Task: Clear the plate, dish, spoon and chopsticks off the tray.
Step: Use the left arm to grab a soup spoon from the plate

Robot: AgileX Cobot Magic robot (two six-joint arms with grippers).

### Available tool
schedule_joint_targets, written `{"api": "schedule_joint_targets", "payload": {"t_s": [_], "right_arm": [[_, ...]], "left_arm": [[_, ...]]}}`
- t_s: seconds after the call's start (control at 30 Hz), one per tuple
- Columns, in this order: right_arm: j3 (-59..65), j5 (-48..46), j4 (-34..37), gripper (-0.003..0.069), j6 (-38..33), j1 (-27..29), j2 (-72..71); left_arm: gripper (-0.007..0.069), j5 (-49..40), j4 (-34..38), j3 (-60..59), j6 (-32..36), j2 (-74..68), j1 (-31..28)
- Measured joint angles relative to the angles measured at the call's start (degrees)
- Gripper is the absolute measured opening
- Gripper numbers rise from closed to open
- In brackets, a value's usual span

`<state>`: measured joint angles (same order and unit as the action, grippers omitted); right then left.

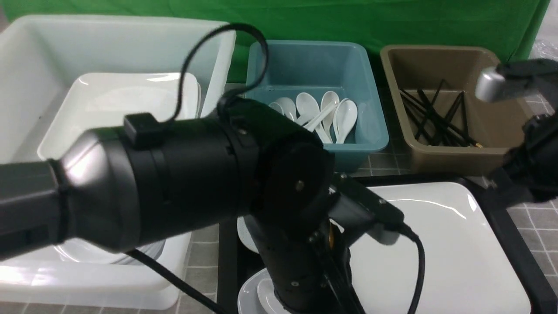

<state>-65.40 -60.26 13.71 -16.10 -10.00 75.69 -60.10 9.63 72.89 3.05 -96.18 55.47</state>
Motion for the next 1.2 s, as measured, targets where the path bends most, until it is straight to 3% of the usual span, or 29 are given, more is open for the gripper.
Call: {"api": "schedule_joint_targets", "payload": {"t_s": [0.2, 0.43, 0.57, 0.9, 1.2], "right_arm": [[6.44, 2.25, -0.31, 0.0029, -1.44, 0.00, -10.45], [6.80, 4.14, -0.31, 0.0034, -1.48, 0.00, -14.30], [6.80, 4.31, -0.31, 0.0034, -1.48, 0.00, -14.44], [6.80, 4.49, -0.31, 0.0037, -1.48, 0.00, -14.49], [6.80, 6.48, -0.31, 0.0037, -1.48, 0.00, -14.49]], "left_arm": [[0.0302, 0.00, -3.76, -0.06, 17.50, -4.31, 0.11], [0.0529, 4.55, -5.74, -0.06, 32.28, -7.10, 0.11], [0.0561, 6.76, -6.50, -0.06, 33.96, -8.10, 0.11], [0.0561, 4.36, -6.66, -0.32, 34.70, -10.13, 0.11], [0.0552, 8.65, -6.01, -2.35, 37.78, -10.27, 0.11]]}}
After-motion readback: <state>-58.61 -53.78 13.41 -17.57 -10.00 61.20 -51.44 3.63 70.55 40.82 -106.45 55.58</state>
